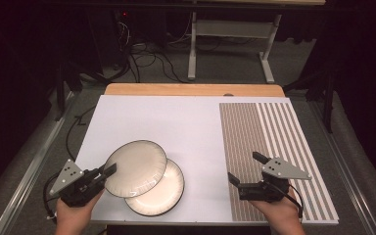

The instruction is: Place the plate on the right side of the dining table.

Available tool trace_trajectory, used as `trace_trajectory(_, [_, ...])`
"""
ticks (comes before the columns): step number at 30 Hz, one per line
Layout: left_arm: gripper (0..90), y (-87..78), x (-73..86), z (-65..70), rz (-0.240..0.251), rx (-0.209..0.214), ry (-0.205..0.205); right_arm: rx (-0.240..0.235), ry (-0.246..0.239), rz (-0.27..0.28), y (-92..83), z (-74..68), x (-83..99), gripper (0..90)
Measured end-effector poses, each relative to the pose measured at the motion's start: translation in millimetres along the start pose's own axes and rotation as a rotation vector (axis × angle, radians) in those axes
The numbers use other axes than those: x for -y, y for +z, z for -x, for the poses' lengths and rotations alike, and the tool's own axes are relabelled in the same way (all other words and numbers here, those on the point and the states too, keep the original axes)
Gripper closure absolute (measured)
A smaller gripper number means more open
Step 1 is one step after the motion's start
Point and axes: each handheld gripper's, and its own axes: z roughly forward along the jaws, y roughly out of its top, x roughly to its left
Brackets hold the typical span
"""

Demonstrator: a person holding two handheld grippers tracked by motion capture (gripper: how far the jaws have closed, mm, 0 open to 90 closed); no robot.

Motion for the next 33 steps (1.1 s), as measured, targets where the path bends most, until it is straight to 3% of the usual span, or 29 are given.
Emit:
trace_trajectory(13, [80.2, -1.7, 0.3, 1.1, 0.006, 0.025, 0.043, -0.051, -0.051, 0.016, 16.8, -22.9, -9.8, 0.6])
trace_trajectory(20, [80.1, -1.1, 0.6, 0.1, -0.001, 0.044, 0.040, -0.120, -0.078, -0.020, 42.0, -42.4, -13.3, 2.7])
trace_trajectory(28, [80.0, -1.4, 0.5, 0.4, 0.001, 0.049, 0.051, -0.205, -0.077, -0.059, 85.2, -61.7, -22.4, 8.9])
trace_trajectory(33, [80.0, -1.5, 0.5, 0.2, 0.002, 0.051, 0.058, -0.221, -0.084, -0.079, 105.4, -74.6, -26.2, 10.3])
